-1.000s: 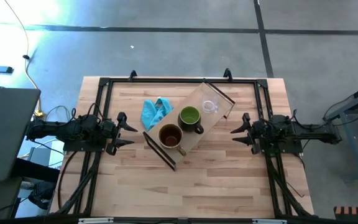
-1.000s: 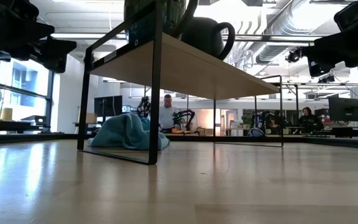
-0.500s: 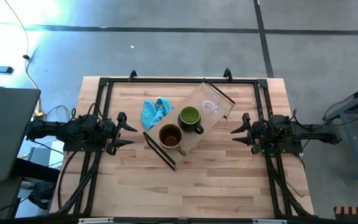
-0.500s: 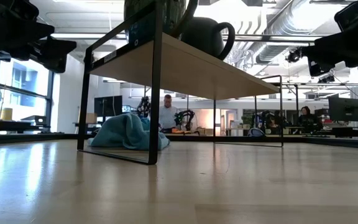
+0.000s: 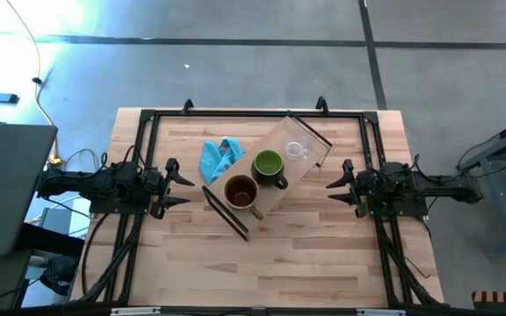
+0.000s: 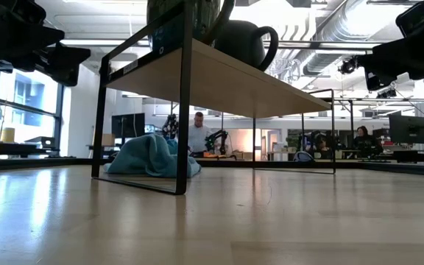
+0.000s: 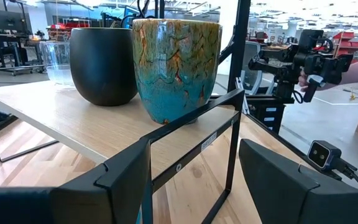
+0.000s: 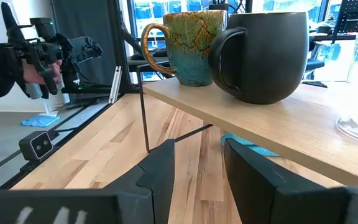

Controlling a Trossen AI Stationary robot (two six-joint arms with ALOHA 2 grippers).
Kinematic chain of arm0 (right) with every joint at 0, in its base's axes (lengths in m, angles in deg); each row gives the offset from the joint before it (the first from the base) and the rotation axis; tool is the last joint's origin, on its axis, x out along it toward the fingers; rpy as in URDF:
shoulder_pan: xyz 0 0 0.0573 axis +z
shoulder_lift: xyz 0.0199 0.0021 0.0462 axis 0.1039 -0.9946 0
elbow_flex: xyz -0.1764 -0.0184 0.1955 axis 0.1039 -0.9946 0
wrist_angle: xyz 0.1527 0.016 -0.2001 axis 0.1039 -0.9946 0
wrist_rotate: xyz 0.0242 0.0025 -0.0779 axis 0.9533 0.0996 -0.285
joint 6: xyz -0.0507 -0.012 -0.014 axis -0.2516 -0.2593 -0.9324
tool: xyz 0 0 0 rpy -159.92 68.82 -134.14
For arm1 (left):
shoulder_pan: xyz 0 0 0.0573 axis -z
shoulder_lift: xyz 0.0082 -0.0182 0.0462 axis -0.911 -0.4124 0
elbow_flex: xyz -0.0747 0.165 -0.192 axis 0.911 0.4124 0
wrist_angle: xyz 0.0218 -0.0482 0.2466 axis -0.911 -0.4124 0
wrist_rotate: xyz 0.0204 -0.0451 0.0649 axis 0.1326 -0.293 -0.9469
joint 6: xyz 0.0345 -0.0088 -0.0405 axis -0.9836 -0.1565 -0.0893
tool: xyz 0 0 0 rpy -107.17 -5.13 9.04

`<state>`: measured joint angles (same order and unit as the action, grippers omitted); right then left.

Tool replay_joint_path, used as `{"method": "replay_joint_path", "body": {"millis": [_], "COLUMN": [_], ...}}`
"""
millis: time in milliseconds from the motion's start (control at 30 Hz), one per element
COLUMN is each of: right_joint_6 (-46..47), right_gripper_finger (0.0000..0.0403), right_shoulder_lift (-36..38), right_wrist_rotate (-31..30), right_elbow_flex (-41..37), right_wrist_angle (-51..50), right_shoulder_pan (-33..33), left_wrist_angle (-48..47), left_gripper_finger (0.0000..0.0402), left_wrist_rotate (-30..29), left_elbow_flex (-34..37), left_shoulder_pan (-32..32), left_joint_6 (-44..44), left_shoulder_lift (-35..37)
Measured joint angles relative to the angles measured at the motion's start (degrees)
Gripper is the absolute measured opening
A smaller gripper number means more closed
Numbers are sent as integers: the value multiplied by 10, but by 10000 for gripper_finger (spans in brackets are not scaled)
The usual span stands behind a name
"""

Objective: Stack small to large cups/mugs on shelf
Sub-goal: Return to Home Position

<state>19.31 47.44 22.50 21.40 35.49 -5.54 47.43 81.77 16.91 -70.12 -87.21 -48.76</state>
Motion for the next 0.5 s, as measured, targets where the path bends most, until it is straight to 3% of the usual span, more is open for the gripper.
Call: {"method": "replay_joint_path", "body": {"millis": [500], "right_joint_6": [0], "right_gripper_finger": [131], "right_shoulder_lift": [0], "right_wrist_rotate": [0], "right_elbow_flex": [0], "right_wrist_angle": [0], "right_shoulder_pan": [0], "left_wrist_angle": [29], "left_gripper_finger": [237], "left_wrist_rotate": [-31], "left_elbow_flex": [0], "left_shoulder_pan": [0], "left_joint_6": [-33], "left_shoulder_lift": [0]}}
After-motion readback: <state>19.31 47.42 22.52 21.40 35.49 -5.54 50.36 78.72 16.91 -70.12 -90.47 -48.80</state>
